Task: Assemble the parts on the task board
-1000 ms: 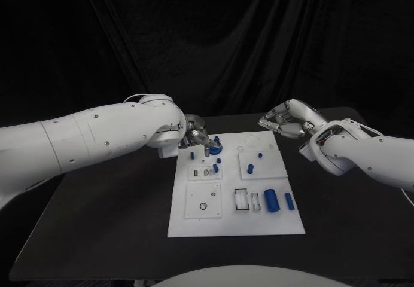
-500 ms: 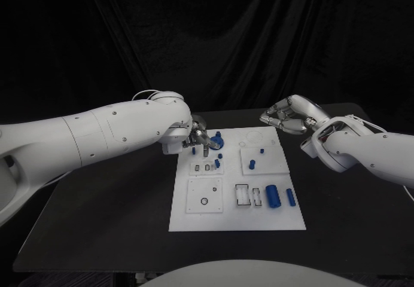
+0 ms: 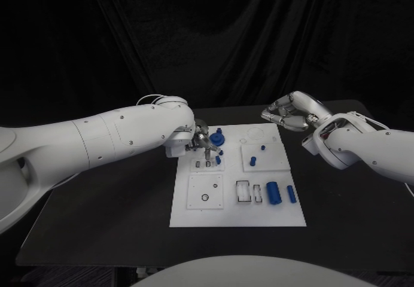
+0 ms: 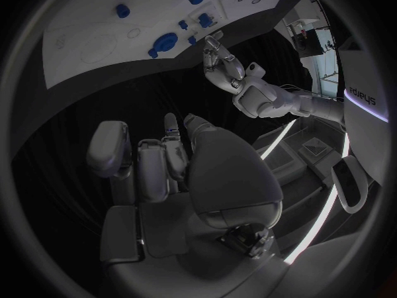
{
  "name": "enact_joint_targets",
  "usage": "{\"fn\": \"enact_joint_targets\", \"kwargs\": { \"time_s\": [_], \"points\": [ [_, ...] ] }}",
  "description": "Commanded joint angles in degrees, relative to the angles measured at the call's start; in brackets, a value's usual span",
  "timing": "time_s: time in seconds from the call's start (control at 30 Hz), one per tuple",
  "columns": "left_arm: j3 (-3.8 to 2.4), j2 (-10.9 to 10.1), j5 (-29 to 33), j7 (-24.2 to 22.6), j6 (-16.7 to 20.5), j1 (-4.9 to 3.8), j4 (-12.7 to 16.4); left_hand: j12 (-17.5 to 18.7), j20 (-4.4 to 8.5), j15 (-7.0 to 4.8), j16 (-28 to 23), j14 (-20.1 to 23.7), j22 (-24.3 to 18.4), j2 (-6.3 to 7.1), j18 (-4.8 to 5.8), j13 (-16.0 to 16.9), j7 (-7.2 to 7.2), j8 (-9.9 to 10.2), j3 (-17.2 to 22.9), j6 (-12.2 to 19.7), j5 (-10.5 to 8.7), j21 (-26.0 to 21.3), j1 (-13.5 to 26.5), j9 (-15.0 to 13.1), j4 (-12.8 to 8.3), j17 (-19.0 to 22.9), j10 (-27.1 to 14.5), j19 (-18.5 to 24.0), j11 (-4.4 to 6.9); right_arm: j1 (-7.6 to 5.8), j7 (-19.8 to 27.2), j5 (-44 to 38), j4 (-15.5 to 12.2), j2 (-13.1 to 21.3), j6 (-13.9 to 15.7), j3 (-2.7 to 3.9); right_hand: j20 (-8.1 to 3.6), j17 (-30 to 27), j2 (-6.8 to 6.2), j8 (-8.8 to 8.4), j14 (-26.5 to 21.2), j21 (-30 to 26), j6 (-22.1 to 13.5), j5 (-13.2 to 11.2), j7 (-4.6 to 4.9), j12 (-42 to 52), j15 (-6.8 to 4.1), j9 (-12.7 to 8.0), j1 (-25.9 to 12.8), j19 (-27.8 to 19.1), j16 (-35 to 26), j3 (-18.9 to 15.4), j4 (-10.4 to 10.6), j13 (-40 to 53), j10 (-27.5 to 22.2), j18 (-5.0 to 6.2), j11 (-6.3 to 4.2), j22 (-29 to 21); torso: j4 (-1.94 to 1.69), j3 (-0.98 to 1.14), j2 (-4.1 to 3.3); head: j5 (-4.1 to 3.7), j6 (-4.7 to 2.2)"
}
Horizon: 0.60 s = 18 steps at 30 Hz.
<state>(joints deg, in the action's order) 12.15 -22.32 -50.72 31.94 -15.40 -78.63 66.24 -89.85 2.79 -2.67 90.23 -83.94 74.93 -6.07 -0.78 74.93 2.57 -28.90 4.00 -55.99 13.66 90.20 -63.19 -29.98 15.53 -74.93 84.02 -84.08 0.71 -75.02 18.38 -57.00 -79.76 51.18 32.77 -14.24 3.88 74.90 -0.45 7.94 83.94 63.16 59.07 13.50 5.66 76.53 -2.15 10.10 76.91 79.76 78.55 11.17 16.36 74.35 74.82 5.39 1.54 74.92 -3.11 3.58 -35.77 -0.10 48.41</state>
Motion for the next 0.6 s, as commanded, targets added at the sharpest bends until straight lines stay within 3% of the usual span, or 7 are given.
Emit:
{"fn": "enact_joint_targets", "kwargs": {
  "time_s": [0.03, 0.33, 0.6],
  "points": [
    [-0.06, 0.43, -0.32, -0.57, -0.33, 0.26, -0.48, -0.15, 0.56, -0.64, -0.23, -6.06, 15.07, 0.16, 0.78, 15.07, -0.02, -0.23, -0.45, -0.77, -0.80, -0.20, 1.20, -0.69, 0.78, -15.07, 5.98, -5.92, 0.45, 0.08, -0.15, 0.05, -0.12, 0.08, -0.05, 0.05, -0.08, 3.24, -0.08, 0.03, 2.14, 0.32, 0.46, 0.09, 0.00, -0.06, -0.37, 0.01, 0.44, 0.27, 0.02, 0.33, 0.16, 0.00, 0.32, -0.02, -0.28, 6.57, -0.07, -0.05, -0.08, -0.03, 0.16],
    [-0.06, 1.09, -0.32, 1.05, -1.21, 0.49, -1.12, -0.15, 0.88, -0.91, -0.23, -6.06, 15.07, -0.08, 0.78, 15.07, -0.23, 0.03, -1.14, -1.24, -2.40, -0.20, 2.88, -1.79, 1.00, -15.07, 5.98, -5.92, 0.67, 0.09, -0.32, 0.05, -0.05, 0.04, -0.27, 0.05, -0.09, 3.24, -0.04, 0.06, 2.15, 0.25, 0.54, 0.09, -0.02, -0.04, -0.38, 0.02, 0.43, 0.26, 0.03, 0.38, 0.22, -0.01, 0.36, -0.01, -0.29, 6.56, 0.00, -0.04, -0.12, -0.52, 0.48],
    [-0.06, 1.96, -0.33, 1.43, -1.30, 0.64, -1.53, -0.15, 0.91, -0.93, -0.23, -6.06, 15.07, -0.10, 0.78, 15.07, -0.24, 0.13, -1.21, -1.24, -2.56, -0.20, 3.02, -1.86, 1.00, -15.07, 5.98, -5.92, 0.69, 0.11, -0.62, 0.05, 0.18, 0.02, -0.69, 0.05, -0.10, 3.28, -0.02, 0.06, 2.17, 0.22, 0.57, 0.09, -0.03, -0.03, -0.39, 0.03, 0.44, 0.27, 0.07, 0.42, 0.23, 0.00, 0.39, 0.00, -0.30, 6.56, 0.02, -0.01, -0.15, -0.51, 0.53]
  ]
}}
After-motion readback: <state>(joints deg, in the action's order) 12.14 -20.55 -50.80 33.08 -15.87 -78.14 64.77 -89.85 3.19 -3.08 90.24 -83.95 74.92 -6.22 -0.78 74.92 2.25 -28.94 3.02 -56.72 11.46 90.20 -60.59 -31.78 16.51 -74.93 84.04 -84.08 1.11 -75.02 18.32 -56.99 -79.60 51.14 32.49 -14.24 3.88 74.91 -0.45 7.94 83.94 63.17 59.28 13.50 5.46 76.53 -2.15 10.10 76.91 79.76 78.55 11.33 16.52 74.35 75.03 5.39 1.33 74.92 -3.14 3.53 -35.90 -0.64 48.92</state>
